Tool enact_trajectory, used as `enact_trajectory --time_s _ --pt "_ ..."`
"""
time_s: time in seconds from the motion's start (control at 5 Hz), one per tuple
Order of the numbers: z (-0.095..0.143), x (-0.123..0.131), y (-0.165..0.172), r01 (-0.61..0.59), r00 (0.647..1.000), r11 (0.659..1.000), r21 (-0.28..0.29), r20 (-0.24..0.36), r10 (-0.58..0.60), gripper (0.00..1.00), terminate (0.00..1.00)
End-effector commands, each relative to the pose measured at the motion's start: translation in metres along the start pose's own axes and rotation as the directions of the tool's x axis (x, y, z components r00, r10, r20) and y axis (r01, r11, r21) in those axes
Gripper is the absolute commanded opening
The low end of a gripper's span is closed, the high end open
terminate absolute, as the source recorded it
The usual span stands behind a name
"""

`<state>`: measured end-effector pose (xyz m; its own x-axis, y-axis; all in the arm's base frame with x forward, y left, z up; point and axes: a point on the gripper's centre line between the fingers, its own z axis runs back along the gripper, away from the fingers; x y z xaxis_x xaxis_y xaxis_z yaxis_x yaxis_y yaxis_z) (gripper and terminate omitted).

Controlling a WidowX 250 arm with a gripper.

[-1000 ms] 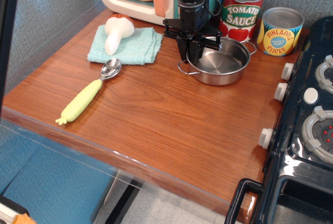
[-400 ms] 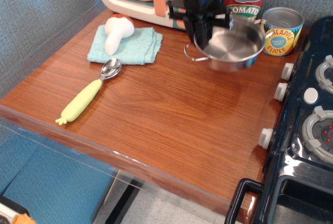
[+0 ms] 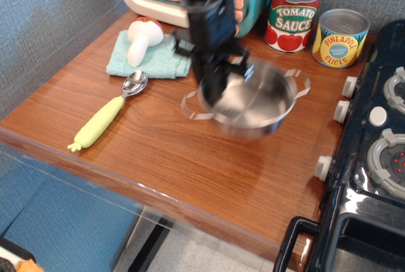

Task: PLACE THE POT AT THE RIGHT SIDE EDGE OF THE TABLE.

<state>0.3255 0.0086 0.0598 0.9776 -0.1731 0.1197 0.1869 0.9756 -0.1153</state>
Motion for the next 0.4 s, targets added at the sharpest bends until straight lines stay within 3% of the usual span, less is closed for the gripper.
enact_trajectory --time_s 0.0,0.2 --pt "-0.012 -0.031 -0.011 0.096 0.995 0.995 0.010 -0.032 -0.096 0.00 0.00" --pt "-0.022 -0.033 -0.028 0.155 0.987 0.988 0.011 -0.042 -0.155 0.00 0.00"
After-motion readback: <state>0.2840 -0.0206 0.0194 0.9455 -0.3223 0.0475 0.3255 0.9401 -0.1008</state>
